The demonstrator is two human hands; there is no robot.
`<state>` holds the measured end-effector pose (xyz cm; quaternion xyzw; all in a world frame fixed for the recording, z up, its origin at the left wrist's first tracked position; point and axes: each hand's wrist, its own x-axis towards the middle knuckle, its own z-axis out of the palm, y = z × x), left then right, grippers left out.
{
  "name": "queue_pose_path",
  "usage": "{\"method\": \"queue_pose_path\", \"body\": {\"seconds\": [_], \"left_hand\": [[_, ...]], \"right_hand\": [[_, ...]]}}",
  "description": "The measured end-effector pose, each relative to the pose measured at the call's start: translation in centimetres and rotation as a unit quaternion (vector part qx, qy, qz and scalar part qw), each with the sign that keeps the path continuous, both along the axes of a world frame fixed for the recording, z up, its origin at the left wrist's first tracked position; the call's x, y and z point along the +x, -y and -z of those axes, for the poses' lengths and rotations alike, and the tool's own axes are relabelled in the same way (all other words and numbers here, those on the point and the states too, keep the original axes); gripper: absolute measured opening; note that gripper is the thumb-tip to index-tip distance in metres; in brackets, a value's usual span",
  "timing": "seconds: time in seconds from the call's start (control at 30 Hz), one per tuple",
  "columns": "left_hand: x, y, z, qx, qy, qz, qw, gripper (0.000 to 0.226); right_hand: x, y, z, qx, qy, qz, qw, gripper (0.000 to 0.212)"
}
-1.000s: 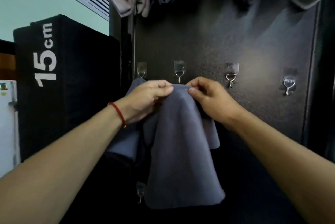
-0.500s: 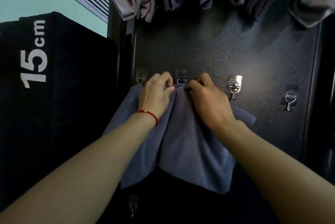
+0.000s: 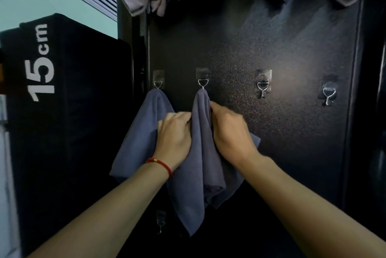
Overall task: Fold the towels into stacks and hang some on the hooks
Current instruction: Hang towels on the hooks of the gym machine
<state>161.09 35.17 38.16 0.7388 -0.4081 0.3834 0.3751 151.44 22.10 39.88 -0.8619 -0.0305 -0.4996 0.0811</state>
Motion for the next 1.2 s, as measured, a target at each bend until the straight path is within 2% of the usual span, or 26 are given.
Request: {"method": "queue_pose_path", "body": {"seconds": [0.07, 0.17, 0.23, 0.3, 0.4, 0.47, 0.5, 0.57, 0.63, 0.7, 0.77, 0.83, 0.93, 1.03, 1.13, 1.2], "left_hand": [[-1.5, -0.9, 0.6, -0.028, -0.083, 0.070, 0.994, 0.021], [-3.3, -1.9, 1.7, -0.069, -0.199, 0.170, 0.963, 0.018], [-3.7, -2.0, 2.2, -0.058, -0.209, 0.198, 0.956, 0.021], [-4.2, -2.2, 2.5, -0.051, -0.206, 0.230, 0.950, 0.032], [-3.6, -2.9, 2.5, -0.060, -0.252, 0.267, 0.928, 0.038], [-2.6, -3.8, 2.6, -0.047, -0.277, 0.252, 0.926, 0.045], [-2.2, -4.0, 2.7, -0.031, -0.281, 0.224, 0.933, 0.047], [-2.1, -4.0, 3.5, 0.018, -0.249, 0.148, 0.957, 0.049], [-2.9, -3.6, 4.6, 0.048, -0.126, 0.015, 0.991, 0.058], [-3.8, -3.3, 5.9, 0.053, 0.017, -0.109, 0.992, 0.068], [-4.1, -3.1, 7.1, 0.089, 0.081, -0.143, 0.982, 0.073], [-4.1, -2.8, 8.2, 0.093, 0.065, -0.104, 0.988, 0.072], [-6.5, -2.6, 9.0, -0.025, 0.000, -0.015, 1.000, 0.053], [-11.6, -1.8, 9.9, -0.133, 0.039, -0.016, 0.990, 0.052], [-17.9, 1.5, 11.2, -0.126, 0.125, 0.000, 0.984, 0.050], [-21.4, 5.4, 12.7, -0.074, 0.100, 0.083, 0.989, 0.046]], "right_hand": [[-1.4, -0.4, 1.2, 0.076, -0.020, -0.074, 0.994, 0.031], [-2.8, -1.3, 3.5, 0.111, -0.048, -0.040, 0.992, 0.039], [-3.3, -2.1, 4.5, 0.118, -0.068, -0.012, 0.991, 0.044], [-3.5, -2.4, 4.8, 0.209, -0.077, -0.089, 0.971, 0.042], [-3.7, -0.8, 5.3, 0.333, -0.077, -0.178, 0.923, 0.037], [-3.8, 0.4, 5.9, 0.370, -0.081, -0.204, 0.903, 0.036], [-4.0, 0.8, 6.3, 0.358, -0.085, -0.193, 0.910, 0.038], [-4.5, 1.1, 7.1, 0.265, -0.083, -0.113, 0.954, 0.049], [-4.8, 0.9, 7.9, 0.131, -0.059, 0.028, 0.989, 0.067], [-4.7, 0.9, 9.1, -0.020, -0.036, 0.145, 0.989, 0.078], [-4.5, 1.5, 10.2, -0.086, -0.089, 0.159, 0.979, 0.080], [-5.0, 2.4, 11.2, -0.087, -0.136, 0.127, 0.979, 0.075], [-7.1, 3.6, 12.7, -0.077, -0.087, 0.079, 0.990, 0.059], [-10.3, 6.0, 14.8, -0.095, -0.069, 0.056, 0.992, 0.053], [-14.2, 9.9, 17.0, -0.160, -0.107, 0.049, 0.980, 0.050], [-17.3, 12.9, 18.6, -0.168, -0.151, 0.050, 0.973, 0.047]]}}
